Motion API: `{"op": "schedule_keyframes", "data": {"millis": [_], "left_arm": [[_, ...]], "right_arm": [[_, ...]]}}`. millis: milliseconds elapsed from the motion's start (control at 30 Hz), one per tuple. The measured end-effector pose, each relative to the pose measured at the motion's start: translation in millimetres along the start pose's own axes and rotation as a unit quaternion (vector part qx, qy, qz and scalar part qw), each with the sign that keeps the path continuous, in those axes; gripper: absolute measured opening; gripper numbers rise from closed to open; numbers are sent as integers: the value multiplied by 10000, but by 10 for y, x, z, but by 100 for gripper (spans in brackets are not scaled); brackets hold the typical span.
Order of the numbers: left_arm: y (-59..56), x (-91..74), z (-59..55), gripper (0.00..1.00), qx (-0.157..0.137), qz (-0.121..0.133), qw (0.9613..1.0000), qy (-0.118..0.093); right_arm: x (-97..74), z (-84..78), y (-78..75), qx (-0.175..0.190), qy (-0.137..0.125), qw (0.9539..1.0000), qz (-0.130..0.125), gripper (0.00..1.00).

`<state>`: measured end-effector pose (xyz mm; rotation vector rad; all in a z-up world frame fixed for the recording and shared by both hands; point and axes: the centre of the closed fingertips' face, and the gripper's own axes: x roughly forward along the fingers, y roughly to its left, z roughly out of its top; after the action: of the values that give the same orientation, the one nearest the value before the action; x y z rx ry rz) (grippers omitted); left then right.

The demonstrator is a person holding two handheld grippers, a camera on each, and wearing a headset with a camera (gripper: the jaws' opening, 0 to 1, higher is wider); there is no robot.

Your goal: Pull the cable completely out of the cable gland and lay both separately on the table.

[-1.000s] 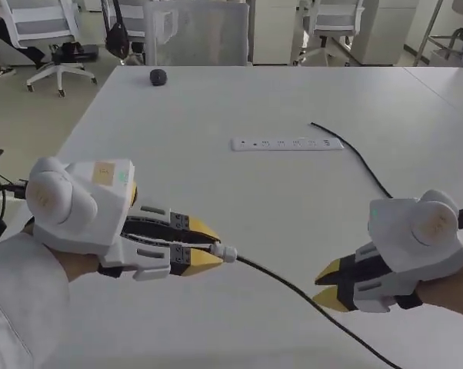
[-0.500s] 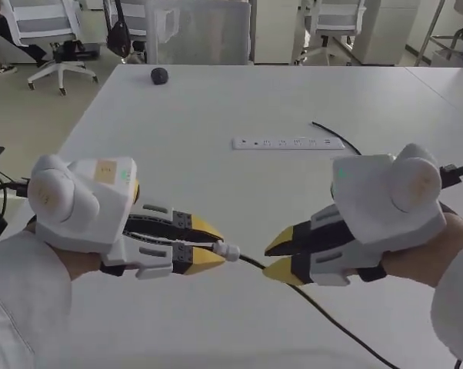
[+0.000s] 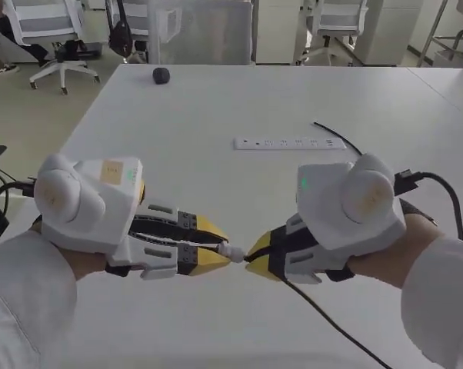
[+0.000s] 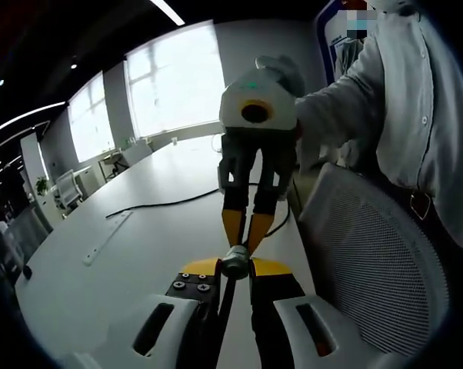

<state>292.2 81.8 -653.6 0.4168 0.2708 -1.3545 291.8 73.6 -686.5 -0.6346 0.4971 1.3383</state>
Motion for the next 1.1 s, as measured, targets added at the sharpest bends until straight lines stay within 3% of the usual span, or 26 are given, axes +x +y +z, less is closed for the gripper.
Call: {"op": "schedule_keyframes", "data": {"millis": [667, 1100], "left_arm": [[106, -144, -44, 15, -58, 242, 9997, 8], [120, -132, -63, 15, -77, 233, 9997, 48]], "right_arm": [[-24, -857, -153, 714, 484, 9960, -243, 0], [-37, -1152, -206, 1044, 610, 9922, -305, 0]]}}
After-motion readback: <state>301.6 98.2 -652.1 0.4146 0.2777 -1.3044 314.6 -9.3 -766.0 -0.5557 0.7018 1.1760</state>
